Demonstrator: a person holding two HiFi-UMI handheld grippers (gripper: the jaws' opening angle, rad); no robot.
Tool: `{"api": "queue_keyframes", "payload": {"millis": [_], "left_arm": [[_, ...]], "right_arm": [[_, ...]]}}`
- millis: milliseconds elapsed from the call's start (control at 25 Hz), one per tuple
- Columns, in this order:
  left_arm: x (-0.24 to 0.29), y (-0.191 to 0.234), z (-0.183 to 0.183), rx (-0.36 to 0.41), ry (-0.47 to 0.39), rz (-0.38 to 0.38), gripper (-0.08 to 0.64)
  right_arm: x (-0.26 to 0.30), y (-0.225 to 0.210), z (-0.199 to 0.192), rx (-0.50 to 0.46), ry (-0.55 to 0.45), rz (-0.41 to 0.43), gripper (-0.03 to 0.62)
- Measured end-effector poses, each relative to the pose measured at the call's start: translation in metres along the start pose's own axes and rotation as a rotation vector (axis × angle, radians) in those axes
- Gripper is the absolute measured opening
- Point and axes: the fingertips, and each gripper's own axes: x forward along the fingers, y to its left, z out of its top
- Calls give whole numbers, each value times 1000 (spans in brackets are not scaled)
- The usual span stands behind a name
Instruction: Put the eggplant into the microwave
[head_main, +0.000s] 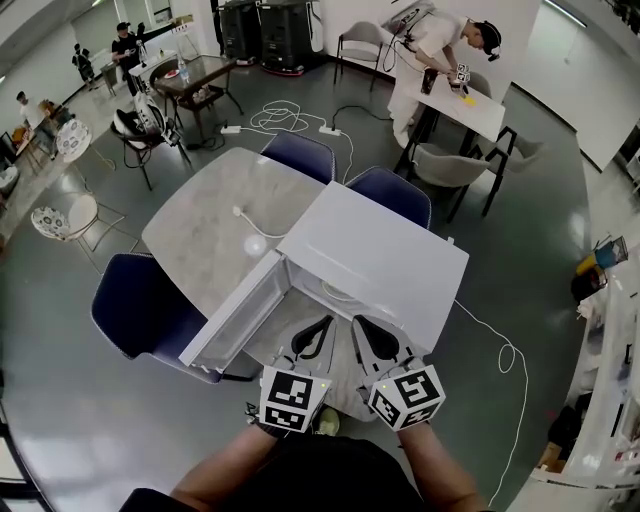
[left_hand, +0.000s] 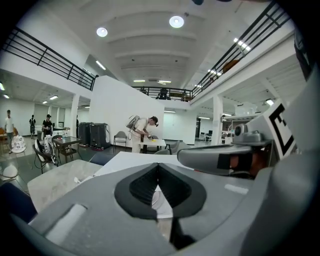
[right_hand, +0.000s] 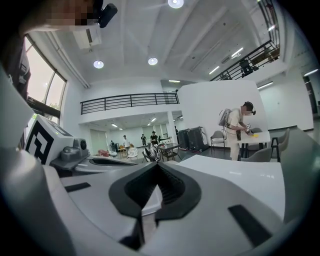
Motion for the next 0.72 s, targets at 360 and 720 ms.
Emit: {"api": "queue_keyframes", "payload": {"millis": [360,720], "left_arm": [[-2,3,15,-14,-36,2,9],[-5,3,15,-18,-33,12,9]], "right_arm": [[8,0,13,-19,-7,12,0],[7,2,9,-10,7,23,0]]}}
